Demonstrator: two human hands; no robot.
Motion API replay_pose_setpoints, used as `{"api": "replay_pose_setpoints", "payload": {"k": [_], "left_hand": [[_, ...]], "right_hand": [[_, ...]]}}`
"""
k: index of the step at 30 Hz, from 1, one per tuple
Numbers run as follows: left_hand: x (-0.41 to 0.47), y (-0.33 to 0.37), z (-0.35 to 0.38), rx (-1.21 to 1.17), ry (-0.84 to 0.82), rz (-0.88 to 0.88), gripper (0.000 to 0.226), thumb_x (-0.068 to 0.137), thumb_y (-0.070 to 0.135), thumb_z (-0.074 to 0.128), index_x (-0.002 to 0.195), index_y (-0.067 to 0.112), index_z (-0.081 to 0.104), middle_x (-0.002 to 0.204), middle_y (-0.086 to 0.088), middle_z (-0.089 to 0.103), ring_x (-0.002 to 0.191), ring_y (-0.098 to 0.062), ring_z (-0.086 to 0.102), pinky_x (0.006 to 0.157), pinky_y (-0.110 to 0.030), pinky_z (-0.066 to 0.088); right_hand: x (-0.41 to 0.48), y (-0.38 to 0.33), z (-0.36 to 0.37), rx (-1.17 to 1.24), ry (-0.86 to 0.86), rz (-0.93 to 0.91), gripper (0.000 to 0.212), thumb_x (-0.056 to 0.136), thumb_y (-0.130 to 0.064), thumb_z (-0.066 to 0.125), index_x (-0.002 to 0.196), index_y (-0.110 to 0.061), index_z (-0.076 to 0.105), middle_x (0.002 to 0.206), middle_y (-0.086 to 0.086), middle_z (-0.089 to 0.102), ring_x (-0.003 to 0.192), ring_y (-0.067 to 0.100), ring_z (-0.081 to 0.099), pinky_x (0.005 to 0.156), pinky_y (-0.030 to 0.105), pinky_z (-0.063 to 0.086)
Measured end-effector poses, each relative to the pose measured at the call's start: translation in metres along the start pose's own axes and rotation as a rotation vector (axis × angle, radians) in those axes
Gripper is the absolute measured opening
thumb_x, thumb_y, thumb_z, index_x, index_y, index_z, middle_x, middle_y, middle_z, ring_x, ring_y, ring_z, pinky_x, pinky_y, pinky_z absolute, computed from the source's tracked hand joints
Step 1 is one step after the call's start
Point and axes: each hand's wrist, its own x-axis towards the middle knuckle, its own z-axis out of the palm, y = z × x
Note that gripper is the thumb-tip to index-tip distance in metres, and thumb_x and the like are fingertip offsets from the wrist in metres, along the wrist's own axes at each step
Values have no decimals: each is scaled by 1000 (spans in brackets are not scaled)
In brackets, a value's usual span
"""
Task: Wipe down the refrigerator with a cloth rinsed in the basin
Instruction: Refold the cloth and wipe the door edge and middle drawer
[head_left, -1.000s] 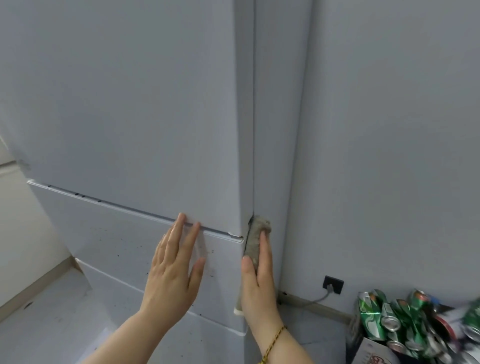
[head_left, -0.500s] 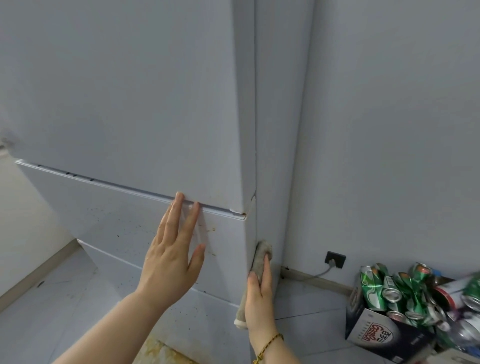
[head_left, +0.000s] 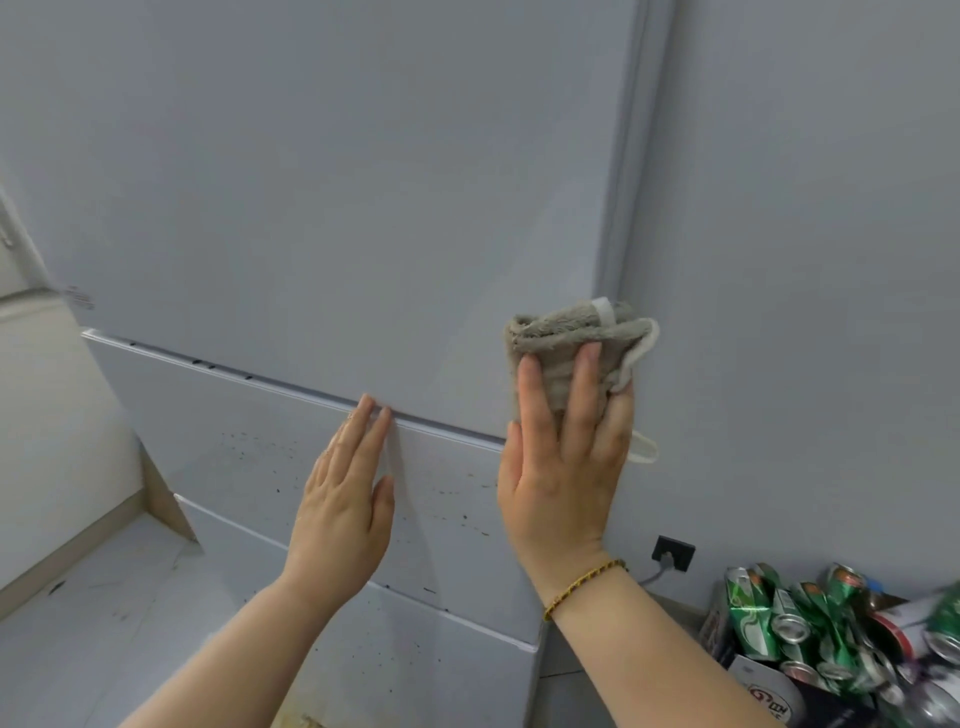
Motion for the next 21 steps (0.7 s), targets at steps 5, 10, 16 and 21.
{"api": "replay_pose_setpoints", "payload": {"k": [5,10,16,21], "left_hand": [[1,-3,4,-23,12,44,56,81,17,32,134,1,38,140,-7,26,130,-13,15,101,-20,12],[0,-5,3,-8,10,67,57,79,17,33,134,3,38,139,-8,29,126,-23,25,102,-23,16],[-6,2,-1,58,-22,135,54,80,19,35,133,10,34,141,-13,32,135,-21,16,111,-27,9],[-14,22,5,96,-110,333,51,83,22,38,133,12,33,140,-7,29,141,-9,6,115,-28,2]], "right_hand": [[-7,-17,9,-281,-103,-317,41,99,-14,13,131,-24,37,139,-2,30,141,33,-3,113,49,5],[-14,-1,2,-351,-133,-487,42,97,-11,19,133,-24,37,139,-4,31,132,28,13,112,48,9],[-46,36,-18,-333,-83,-526,39,98,-8,25,126,-28,43,132,-8,38,128,25,23,103,46,28],[-84,44,-33,4,-218,-226,48,78,0,39,118,-24,47,136,-6,35,116,27,38,101,32,40]]}}
